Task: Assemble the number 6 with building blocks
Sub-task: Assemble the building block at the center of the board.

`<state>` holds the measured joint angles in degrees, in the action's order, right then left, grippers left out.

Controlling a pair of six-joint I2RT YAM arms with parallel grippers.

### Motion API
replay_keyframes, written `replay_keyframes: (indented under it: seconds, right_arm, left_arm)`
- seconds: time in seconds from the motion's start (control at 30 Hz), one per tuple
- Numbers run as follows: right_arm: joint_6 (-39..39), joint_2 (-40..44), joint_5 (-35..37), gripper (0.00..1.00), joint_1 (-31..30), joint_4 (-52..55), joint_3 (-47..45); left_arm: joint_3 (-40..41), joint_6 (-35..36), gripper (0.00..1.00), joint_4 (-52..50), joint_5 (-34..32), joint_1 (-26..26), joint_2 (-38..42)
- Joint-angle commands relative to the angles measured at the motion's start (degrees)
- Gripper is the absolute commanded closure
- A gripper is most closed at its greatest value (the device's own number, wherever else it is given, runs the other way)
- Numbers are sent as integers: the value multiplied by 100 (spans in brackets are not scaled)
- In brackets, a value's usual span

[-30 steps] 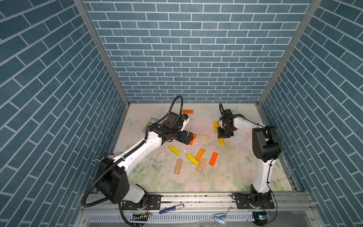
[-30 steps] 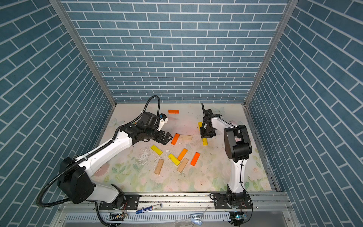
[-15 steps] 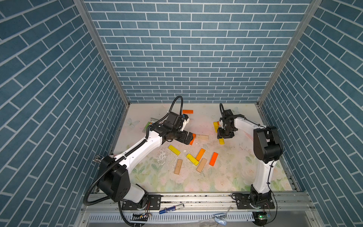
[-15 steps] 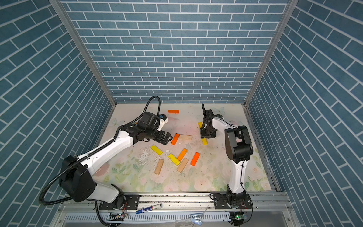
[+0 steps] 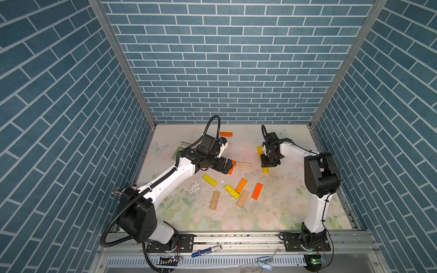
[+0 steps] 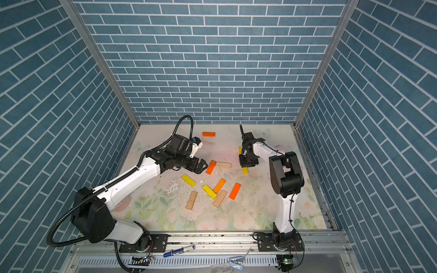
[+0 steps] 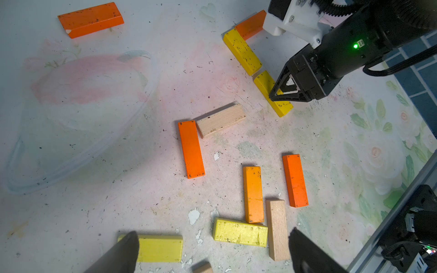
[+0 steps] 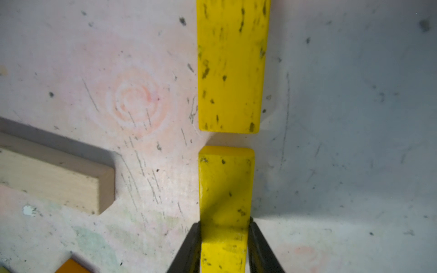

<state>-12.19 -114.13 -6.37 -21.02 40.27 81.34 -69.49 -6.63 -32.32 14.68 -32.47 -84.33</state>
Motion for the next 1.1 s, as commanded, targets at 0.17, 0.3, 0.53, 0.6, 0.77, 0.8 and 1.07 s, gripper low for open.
replay_keyframes:
  seconds: [0.17, 0.3, 0.53, 0.6, 0.77, 0.8, 1.07]
  right_arm:
    - [-32, -114, 291, 71, -26, 182, 141]
    - [-65, -151, 317, 71, -26, 181, 201]
    - [-125, -167, 390, 68, -25, 202, 240]
    - [-126, -104, 384, 64, -25, 158, 191]
    - [-144, 42, 341, 57, -34, 148, 174]
    - [-152, 71, 317, 56, -40, 132, 179]
    - [-344, 377, 206, 52, -61, -66, 0]
  left_arm:
    - [-20, 4, 1, -49, 22, 39, -48]
    - [-20, 4, 1, -53, 22, 39, -56]
    - [-20, 4, 1, -62, 19, 39, -42]
    - [-20, 4, 1, -60, 26, 39, -51]
    - [-18, 2, 1, -63, 16, 34, -8]
    - [-20, 4, 1, -56, 10, 38, 9]
    - [-5, -23, 1, -49, -21, 62, 81]
